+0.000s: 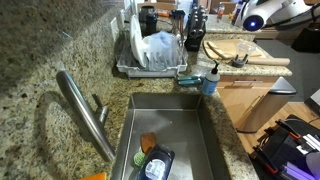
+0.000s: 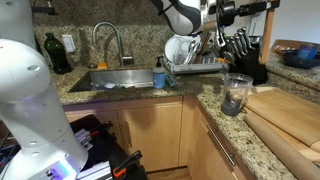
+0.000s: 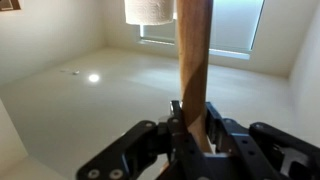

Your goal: Put the wooden spoon in the cup

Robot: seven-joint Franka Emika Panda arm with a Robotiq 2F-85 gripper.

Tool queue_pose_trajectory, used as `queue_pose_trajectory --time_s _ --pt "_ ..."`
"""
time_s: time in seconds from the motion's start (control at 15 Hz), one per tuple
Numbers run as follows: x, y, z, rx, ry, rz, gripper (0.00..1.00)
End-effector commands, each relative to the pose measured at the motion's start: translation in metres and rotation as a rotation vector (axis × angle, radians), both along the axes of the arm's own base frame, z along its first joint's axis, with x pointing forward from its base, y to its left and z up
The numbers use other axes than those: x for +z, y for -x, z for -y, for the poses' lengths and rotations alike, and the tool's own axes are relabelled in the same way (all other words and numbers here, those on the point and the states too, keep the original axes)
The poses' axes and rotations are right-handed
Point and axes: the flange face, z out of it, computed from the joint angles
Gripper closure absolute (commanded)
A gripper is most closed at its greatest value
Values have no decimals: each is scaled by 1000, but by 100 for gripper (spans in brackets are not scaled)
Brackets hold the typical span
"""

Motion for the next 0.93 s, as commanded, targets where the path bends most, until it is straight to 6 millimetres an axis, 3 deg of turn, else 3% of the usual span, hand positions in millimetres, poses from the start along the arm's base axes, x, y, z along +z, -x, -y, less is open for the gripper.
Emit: queue_pose_trajectory --time_s 0.0,0.13,0.2,0.27,0.6,0.67,0.87 --pt "-45 38 -26 48 60 42 95" --pt "-72 55 -37 46 92 34 95" --pt "-60 32 -31 35 59 25 95" --pt "-71 37 -37 39 60 19 81" --pt "-64 34 -35 35 60 34 81" --pt "-63 36 -35 50 46 15 95" --pt "-57 52 -41 91 34 -12 95"
